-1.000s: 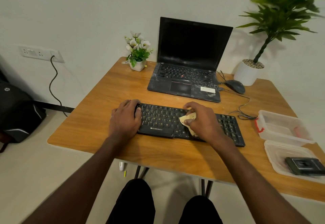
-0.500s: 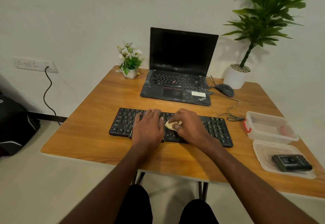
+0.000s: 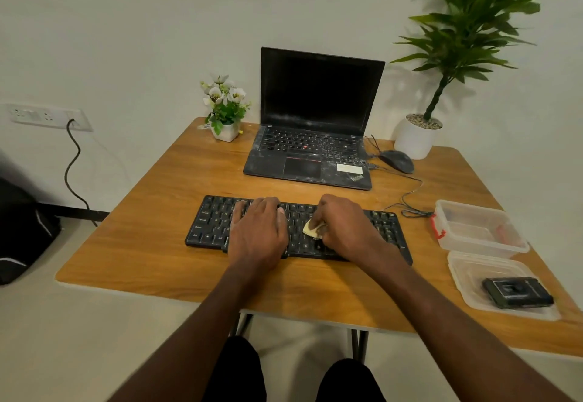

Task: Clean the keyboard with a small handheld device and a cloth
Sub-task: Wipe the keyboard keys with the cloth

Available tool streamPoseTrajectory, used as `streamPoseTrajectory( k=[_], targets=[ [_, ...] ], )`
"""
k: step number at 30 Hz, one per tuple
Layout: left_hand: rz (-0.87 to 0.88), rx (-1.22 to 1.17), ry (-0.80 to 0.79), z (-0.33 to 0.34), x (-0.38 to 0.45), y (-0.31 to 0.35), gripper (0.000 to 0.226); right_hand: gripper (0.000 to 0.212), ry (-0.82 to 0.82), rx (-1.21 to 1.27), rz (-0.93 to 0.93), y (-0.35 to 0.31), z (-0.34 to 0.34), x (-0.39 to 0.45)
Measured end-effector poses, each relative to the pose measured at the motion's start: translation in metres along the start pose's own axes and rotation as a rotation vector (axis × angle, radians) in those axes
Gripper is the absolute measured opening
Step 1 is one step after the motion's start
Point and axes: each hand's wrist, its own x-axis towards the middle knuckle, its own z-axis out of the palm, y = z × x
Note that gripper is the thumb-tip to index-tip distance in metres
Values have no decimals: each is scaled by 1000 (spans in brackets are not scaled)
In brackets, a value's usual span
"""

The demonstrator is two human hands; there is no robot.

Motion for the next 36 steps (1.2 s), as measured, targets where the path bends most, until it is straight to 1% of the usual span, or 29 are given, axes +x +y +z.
streamPoseTrajectory(
  k=[2,6,8,10,11,13,15,16,17,20,22,23,25,27,29,32,34,36],
  targets=[
    [-2,-2,-7,-1,-1,0,40,22,34,-42,-24,-10,5,2],
    [-3,-5,-19,-3,-2,-1,42,24,-5,-10,-123,4,11,-10],
    [-7,-10,-26,-4,-2,0,41,25,-12,2,-94,20,3,-14],
    [-7,-11,-28,-4,-2,1,41,27,-10,-55,-22,28,-2,-16],
    [-7,-10,-26,-4,-2,0,41,27,6,-83,20,29,-3,-15],
    [-4,-10,-25,-4,-2,-1,38,30,101,-65,78,24,0,-15],
    [-1,-8,-21,-3,-1,-1,37,41,175,-19,59,14,7,-15],
    [0,-6,-19,-3,-2,-1,37,44,179,-27,28,8,11,-16],
    [1,-4,-17,-4,-2,-1,37,46,155,-43,-1,4,14,-17],
    [3,-5,-19,-4,-3,0,38,42,12,-58,-103,9,8,-18],
    [3,-8,-22,-6,-2,0,39,39,-77,-59,-119,24,-4,-14],
    [3,-6,-23,-6,-2,0,40,38,-91,-88,-100,30,-9,-12],
    [5,1,-18,-6,-3,-1,40,37,-29,-137,-46,35,-12,-8],
    [11,3,-11,-5,-3,-1,39,37,40,-101,-6,29,-5,-9],
    [11,-3,1,-4,-3,-1,39,34,33,-64,-40,22,3,-15],
    [13,-6,1,-5,-3,0,43,31,-36,-50,-69,32,-8,-24],
    [16,-3,6,-5,-3,0,43,30,-52,-81,-18,46,-19,-24],
    [21,-10,8,-4,-3,0,41,30,10,-116,69,52,-22,-20]
  ],
)
